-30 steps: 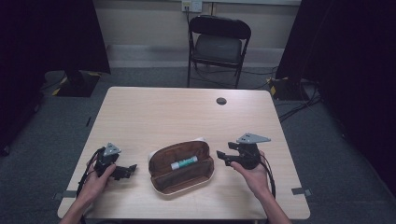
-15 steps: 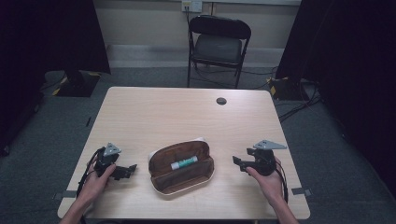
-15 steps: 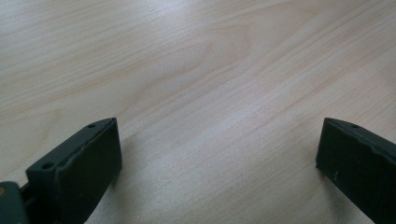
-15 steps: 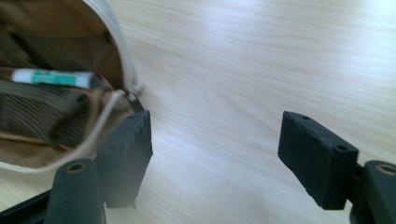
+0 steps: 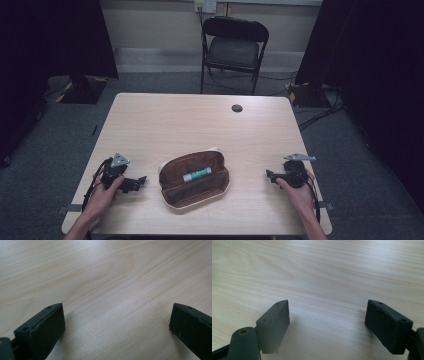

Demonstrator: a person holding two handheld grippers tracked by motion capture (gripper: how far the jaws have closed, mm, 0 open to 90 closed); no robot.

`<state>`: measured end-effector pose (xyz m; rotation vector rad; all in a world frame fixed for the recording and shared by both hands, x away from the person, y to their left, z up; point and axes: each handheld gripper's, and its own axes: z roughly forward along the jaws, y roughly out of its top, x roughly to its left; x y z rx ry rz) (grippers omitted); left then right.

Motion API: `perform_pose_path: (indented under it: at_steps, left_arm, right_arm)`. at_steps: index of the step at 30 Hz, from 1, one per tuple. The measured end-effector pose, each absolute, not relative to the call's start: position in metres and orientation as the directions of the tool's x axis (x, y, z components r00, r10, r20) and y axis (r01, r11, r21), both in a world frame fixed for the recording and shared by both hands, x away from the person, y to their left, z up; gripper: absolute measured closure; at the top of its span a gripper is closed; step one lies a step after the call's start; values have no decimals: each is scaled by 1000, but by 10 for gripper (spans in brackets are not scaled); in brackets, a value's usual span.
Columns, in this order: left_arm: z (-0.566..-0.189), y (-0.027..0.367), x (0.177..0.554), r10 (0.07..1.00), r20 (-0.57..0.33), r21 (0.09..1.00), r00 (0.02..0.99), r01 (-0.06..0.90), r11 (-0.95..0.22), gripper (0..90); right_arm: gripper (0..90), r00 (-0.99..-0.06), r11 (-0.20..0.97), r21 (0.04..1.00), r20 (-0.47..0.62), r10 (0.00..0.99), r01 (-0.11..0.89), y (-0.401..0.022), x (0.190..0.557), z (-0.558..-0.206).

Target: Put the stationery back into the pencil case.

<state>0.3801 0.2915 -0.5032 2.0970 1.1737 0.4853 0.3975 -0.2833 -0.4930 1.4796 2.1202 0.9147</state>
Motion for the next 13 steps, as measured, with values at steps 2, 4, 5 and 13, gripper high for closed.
perform_pose_path:
  at_steps: [2, 4, 5, 13]
  left_arm:
    - [-503, 291, 380, 852, -7, 714, 523, 599, -363, 0]
    - [-503, 292, 380, 851, -5, 712, 525, 599, -365, 0]
    - [-503, 292, 380, 851, -2, 713, 525, 598, -367, 0]
    - [-503, 292, 380, 851, -2, 713, 525, 598, -367, 0]
  right_arm:
    - [182, -357, 225, 709, 40, 933, 669, -285, 398, -493]
    - [181, -353, 230, 716, 24, 935, 659, -283, 397, -495]
    - [177, -346, 236, 721, 5, 938, 651, -282, 396, -496]
    - [136, -324, 230, 736, -15, 946, 637, -278, 395, -500]
